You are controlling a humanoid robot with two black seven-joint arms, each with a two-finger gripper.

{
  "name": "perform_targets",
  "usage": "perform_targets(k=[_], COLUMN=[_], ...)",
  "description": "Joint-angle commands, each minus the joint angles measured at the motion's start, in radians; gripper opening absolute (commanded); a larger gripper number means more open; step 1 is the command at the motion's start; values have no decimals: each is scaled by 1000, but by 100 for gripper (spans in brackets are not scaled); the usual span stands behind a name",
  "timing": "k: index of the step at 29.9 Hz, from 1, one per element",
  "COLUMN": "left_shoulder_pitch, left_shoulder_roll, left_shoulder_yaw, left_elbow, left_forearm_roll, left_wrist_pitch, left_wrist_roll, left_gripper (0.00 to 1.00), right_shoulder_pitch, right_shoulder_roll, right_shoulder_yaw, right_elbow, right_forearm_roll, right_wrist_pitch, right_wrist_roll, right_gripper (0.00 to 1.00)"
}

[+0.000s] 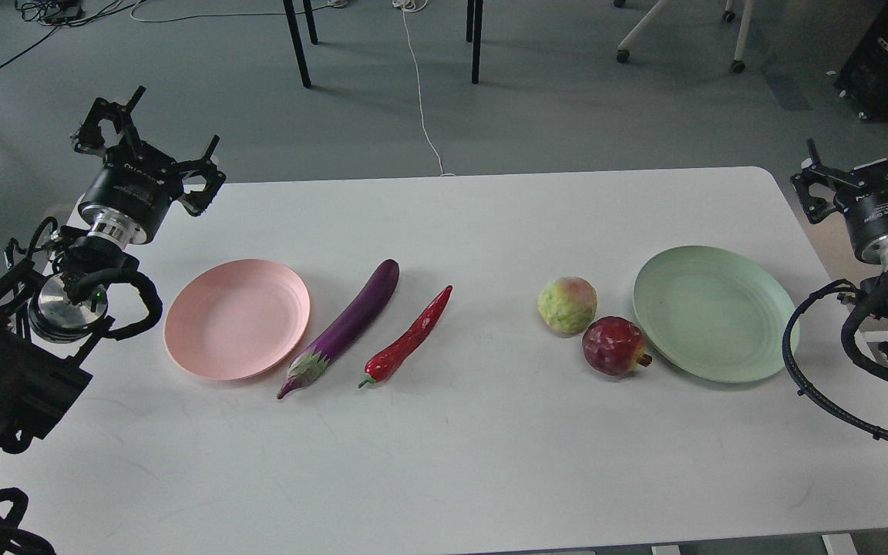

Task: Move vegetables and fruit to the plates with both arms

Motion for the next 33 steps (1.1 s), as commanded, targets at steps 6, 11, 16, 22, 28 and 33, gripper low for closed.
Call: perform_targets(k=[6,11,16,22,28,33], left_shoulder_pitch=[-1,-4,-7,-10,-10,-9], left_shoulder_roll=[-2,1,4,37,34,27], left_shoulder_yaw=[-12,-11,-9,-11,-3,-2], left_elbow=[1,1,-5,-11,-11,-11], left_forearm_roll=[1,3,4,3,4,6], left_wrist_pitch=[11,26,28,22,19,8], left_wrist_roll=[-2,-2,3,4,4,1], left_gripper=[98,98,98,98,98,98], right_shoulder_pitch=[20,149,404,708,909,1003], right_shoulder_roll=[-15,-111,-153,-156,-47,82], right_shoulder_yaw=[-35,-184,-513,-899,-1206,-1428], right_elbow=[2,10,31,68,112,152], right_forearm_roll=[-2,-8,-12,-58,-260,-389], right_wrist_pitch=[0,0,0,0,-7,-107], right_wrist_roll=[-1,0,0,2,3,6], right_gripper=[99,99,99,99,98,96])
